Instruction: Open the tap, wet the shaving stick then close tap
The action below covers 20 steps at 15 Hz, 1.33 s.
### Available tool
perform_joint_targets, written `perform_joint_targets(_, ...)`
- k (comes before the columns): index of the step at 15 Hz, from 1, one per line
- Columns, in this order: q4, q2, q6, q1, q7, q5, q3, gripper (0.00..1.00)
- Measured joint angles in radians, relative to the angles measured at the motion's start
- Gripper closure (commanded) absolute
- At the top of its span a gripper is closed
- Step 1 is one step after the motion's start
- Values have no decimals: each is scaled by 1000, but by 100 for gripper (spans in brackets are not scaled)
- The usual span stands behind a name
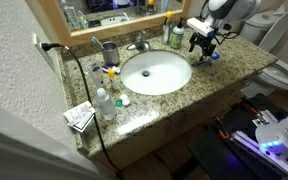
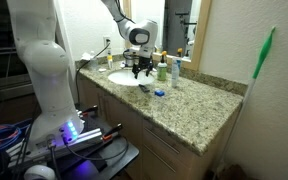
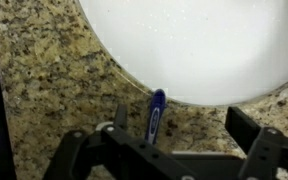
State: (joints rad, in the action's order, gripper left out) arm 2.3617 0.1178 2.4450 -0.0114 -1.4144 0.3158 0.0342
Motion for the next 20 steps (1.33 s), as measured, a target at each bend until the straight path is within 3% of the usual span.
perform_joint_targets(11, 2, 2, 5, 0, -1, -2, 0, 0)
perform_joint_targets(13, 23, 27, 68, 0, -2, -7, 4, 0)
perform_joint_targets(16, 80, 86, 250, -2, 1, -6, 5, 0)
perform_joint_targets(17, 88, 87, 273, -4, 0, -3, 4, 23)
perform_joint_targets(20, 86, 82, 259, -5, 8, -2, 3, 41)
